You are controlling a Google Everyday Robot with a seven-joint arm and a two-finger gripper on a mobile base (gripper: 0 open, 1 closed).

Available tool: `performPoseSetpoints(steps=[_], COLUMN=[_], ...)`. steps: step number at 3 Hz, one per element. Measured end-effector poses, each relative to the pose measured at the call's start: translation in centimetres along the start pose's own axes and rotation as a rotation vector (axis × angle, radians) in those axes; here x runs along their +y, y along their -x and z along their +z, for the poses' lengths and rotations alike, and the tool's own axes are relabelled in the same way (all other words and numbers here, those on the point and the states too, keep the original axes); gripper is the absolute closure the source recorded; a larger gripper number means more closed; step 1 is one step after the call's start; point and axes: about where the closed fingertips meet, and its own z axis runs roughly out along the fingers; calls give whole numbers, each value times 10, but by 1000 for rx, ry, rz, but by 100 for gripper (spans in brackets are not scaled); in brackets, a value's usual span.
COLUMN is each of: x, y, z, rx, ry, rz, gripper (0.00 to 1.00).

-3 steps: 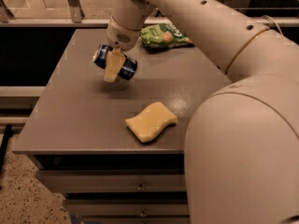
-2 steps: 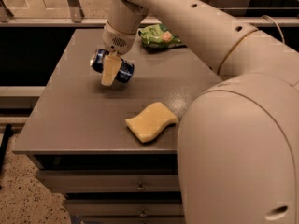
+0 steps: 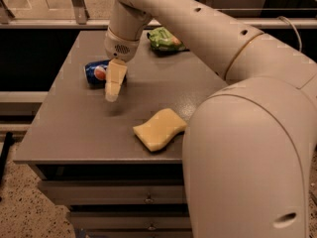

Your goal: Knock pepsi can over

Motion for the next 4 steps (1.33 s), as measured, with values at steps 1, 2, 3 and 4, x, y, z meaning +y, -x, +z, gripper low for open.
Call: performPoseSetpoints(steps=[1, 2, 3, 4], x=[1, -2, 9, 29], y=[-1, -15, -31, -49], z=[0, -16, -47, -68], rx=[-9, -73, -214, -472], ry=[-4, -59, -144, -249], rz=[3, 47, 88, 120], gripper=[0, 0, 0, 0])
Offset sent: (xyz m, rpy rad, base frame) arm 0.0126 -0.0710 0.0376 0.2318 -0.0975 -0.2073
